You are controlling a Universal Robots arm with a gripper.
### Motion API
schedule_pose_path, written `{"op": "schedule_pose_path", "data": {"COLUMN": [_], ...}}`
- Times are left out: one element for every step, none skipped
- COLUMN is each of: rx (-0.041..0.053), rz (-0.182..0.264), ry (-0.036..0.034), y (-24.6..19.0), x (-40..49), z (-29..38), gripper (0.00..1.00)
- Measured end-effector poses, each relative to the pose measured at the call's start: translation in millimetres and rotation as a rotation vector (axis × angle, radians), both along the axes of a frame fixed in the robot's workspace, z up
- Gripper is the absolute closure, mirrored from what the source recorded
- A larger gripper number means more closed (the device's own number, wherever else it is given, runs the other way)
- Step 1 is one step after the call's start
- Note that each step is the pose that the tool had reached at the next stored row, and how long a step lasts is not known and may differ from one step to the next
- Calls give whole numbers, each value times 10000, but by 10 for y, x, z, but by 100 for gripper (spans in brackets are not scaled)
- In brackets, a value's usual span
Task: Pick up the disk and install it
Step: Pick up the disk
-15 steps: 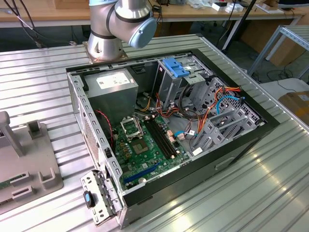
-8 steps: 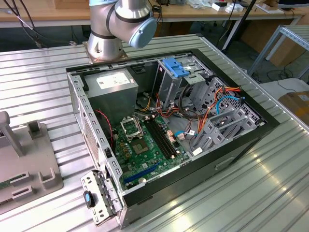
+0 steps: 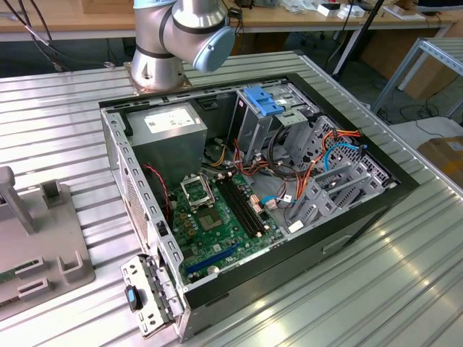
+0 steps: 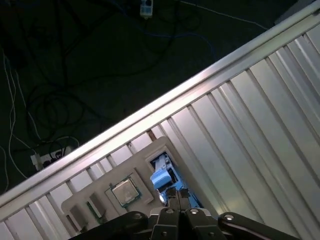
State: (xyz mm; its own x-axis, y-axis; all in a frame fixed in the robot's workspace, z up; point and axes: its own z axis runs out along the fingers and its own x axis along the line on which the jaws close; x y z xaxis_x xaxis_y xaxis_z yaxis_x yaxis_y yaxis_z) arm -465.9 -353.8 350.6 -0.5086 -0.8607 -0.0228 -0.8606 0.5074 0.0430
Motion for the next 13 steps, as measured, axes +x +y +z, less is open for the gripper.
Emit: {"op": "schedule_pose_path", "data": {"rx": [0,0,0,0,-1,-1,-1,-1,-1,-1,-1,0,-1], "rz": [252,480,635,635,635,635,636,664,741,1031,1309,1578,1883], "ry": [0,1,0,0,0,0,0,0,-1,0,0,-1,-1], "y": [0,0,0,0,1,0,0,1,1,3,3,4,4], "x": [0,0,0,0,-1,0,0,0,0,0,0,0,1], "z": [0,0,0,0,0,0,0,0,0,0,0,-1,-1], "gripper": [89,89,89,89,89,89,89,89,89,89,89,89,89]}}
